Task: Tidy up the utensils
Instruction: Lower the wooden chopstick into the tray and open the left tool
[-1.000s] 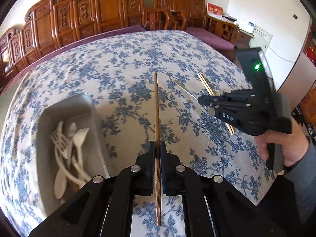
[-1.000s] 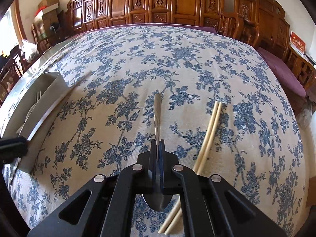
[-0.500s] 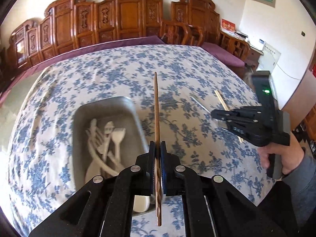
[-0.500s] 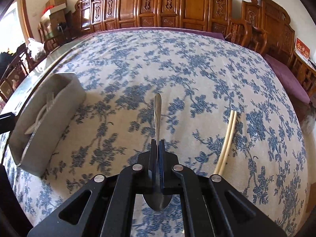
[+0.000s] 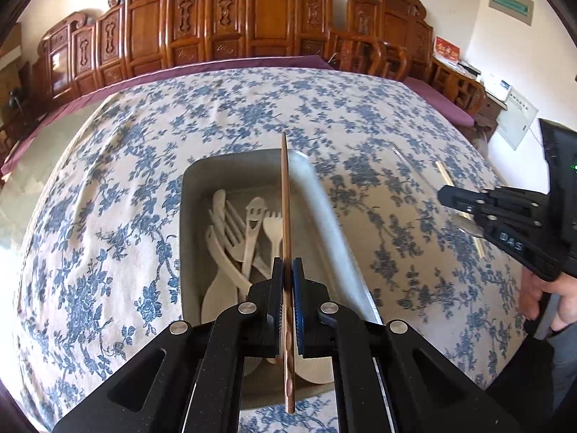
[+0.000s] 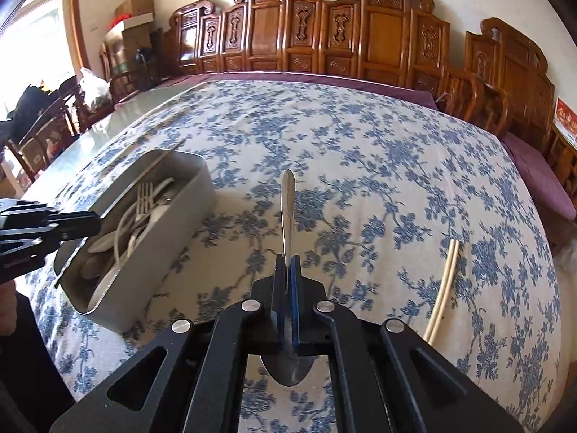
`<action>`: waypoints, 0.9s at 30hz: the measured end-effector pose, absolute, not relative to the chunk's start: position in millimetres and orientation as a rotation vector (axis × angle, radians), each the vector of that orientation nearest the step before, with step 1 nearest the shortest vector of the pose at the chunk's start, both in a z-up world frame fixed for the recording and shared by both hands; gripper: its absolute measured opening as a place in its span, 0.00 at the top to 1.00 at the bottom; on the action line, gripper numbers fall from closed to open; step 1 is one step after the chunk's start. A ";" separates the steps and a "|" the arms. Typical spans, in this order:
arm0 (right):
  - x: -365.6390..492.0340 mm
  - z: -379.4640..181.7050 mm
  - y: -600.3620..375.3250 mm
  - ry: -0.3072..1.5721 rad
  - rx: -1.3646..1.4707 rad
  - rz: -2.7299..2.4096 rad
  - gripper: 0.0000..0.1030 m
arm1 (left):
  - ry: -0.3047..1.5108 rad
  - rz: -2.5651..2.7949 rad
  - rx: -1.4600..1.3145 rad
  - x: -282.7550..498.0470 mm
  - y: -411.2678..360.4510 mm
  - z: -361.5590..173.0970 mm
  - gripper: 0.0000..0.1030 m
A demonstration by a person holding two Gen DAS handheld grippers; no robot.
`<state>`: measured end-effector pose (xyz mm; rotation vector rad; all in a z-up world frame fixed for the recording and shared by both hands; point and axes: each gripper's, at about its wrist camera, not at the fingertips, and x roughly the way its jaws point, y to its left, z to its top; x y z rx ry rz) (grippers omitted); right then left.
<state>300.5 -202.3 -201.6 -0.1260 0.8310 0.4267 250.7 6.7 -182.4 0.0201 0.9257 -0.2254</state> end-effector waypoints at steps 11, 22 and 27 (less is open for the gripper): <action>300.5 -199.3 -195.1 0.825 -0.129 0.454 0.97 | 0.958 -0.202 0.025 262.9 12.3 -200.2 0.96; 295.2 -193.1 -190.5 0.811 -0.117 0.474 0.97 | 0.961 -0.188 0.023 269.6 14.1 -204.0 0.96; 290.9 -188.7 -181.8 0.802 -0.114 0.492 0.97 | 0.957 -0.173 0.024 269.1 18.5 -200.5 0.96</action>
